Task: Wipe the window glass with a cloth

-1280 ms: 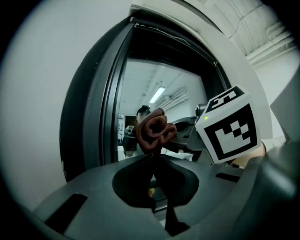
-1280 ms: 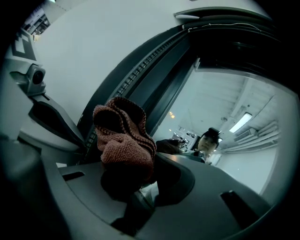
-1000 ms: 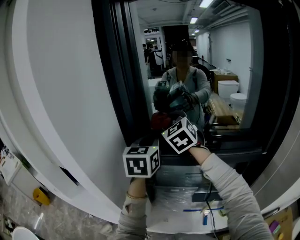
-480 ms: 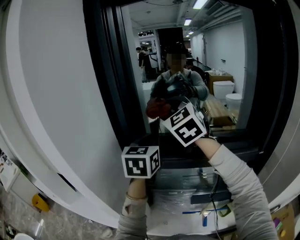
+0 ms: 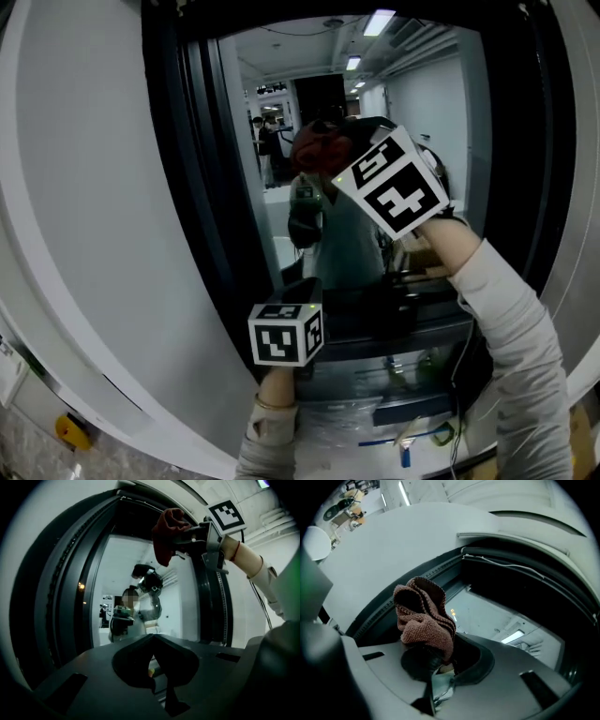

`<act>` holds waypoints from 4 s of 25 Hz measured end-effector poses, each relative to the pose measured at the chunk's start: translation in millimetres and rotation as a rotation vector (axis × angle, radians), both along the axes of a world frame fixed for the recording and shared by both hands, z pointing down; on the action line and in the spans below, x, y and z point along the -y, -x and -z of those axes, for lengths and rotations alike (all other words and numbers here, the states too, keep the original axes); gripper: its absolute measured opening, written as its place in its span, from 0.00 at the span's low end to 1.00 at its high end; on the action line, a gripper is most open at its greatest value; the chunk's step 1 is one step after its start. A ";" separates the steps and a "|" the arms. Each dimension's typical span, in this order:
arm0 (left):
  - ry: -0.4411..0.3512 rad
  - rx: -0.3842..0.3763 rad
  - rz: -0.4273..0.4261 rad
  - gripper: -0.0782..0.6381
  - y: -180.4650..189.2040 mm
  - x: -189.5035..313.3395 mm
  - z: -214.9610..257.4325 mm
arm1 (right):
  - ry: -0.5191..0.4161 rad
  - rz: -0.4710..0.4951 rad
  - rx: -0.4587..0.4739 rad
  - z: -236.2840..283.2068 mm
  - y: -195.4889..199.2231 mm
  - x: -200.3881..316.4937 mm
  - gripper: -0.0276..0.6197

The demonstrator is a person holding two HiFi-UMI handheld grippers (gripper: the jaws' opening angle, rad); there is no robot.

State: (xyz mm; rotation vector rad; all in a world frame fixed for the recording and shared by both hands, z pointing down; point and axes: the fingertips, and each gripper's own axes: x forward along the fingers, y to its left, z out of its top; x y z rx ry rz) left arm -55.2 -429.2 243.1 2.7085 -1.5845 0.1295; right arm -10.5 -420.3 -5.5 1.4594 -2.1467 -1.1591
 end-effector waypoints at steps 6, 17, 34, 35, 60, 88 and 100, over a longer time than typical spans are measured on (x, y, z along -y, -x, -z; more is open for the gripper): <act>-0.007 0.006 -0.053 0.11 -25.9 13.5 8.1 | -0.139 -0.131 0.005 83.6 -44.5 -8.5 0.11; -0.019 0.022 -0.124 0.11 -62.0 33.1 11.0 | -0.290 -0.339 0.005 159.6 -99.7 -3.2 0.11; -0.012 0.030 -0.135 0.11 -61.0 41.3 8.9 | -0.302 -0.466 -0.089 145.9 -108.1 26.7 0.11; -0.012 0.030 -0.134 0.11 -61.2 41.0 8.9 | -0.298 -0.461 -0.089 143.4 -106.7 27.0 0.11; 0.024 0.004 -0.170 0.11 -78.0 21.0 -17.9 | -0.156 -0.380 -0.133 7.1 -90.8 30.0 0.11; 0.063 -0.018 -0.182 0.11 -54.7 4.9 -38.1 | 0.118 -0.343 -0.130 -175.2 -76.2 39.9 0.11; 0.084 -0.010 -0.192 0.11 -54.5 8.5 -51.9 | 0.258 -0.339 -0.096 -255.6 -80.6 46.2 0.11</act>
